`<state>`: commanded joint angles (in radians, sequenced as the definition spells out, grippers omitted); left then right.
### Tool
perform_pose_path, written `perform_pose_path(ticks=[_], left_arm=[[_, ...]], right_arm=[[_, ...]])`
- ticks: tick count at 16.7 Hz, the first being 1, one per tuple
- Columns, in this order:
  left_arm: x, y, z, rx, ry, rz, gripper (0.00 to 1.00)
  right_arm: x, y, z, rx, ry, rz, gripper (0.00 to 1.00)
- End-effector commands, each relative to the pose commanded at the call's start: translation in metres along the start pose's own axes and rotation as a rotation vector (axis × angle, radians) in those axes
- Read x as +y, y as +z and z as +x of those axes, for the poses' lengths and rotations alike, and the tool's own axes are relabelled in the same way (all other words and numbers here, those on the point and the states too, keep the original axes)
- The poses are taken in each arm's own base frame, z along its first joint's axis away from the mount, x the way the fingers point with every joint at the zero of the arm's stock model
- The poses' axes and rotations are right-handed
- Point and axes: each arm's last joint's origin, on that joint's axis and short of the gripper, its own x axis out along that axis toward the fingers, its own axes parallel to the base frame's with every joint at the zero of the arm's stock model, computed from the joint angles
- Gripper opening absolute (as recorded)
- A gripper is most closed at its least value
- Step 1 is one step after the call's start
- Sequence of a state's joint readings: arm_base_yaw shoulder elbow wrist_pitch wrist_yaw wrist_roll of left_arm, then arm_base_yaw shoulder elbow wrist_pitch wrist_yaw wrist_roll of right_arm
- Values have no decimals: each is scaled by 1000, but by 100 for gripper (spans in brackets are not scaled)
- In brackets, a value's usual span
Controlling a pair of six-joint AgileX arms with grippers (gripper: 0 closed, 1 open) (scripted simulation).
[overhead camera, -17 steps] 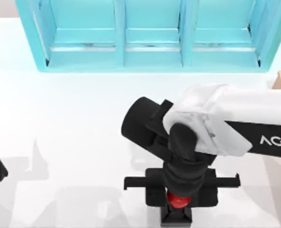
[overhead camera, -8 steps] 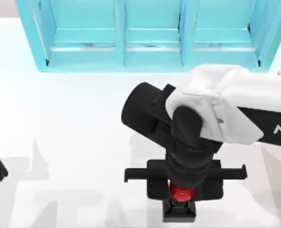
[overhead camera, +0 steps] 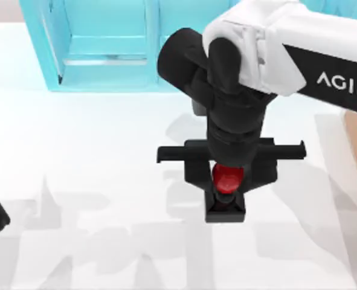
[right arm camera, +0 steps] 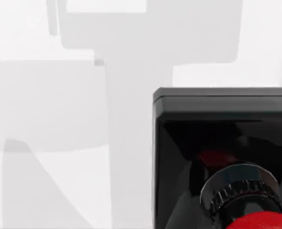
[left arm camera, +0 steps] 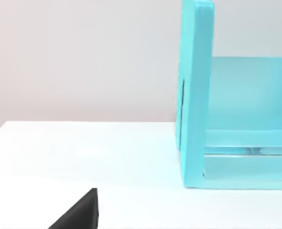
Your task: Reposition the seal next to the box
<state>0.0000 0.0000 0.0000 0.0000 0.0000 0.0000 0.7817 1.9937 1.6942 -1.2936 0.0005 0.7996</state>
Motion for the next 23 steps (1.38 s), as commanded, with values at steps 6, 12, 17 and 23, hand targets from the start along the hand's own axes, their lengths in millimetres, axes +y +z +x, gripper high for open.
perform_pose_path(ticks=[6, 12, 17, 23], left_arm=[[0, 0, 0, 0, 0, 0, 100], [0, 0, 0, 0, 0, 0, 100], [0, 0, 0, 0, 0, 0, 100], [0, 0, 0, 0, 0, 0, 100]], right_arm=[[-48, 99, -32, 13, -3, 0, 0], [-140, 162, -58, -4, 12, -1, 0], [-187, 175, -65, -15, 17, -2, 0], [-181, 190, -69, -196, 61, -11, 0]])
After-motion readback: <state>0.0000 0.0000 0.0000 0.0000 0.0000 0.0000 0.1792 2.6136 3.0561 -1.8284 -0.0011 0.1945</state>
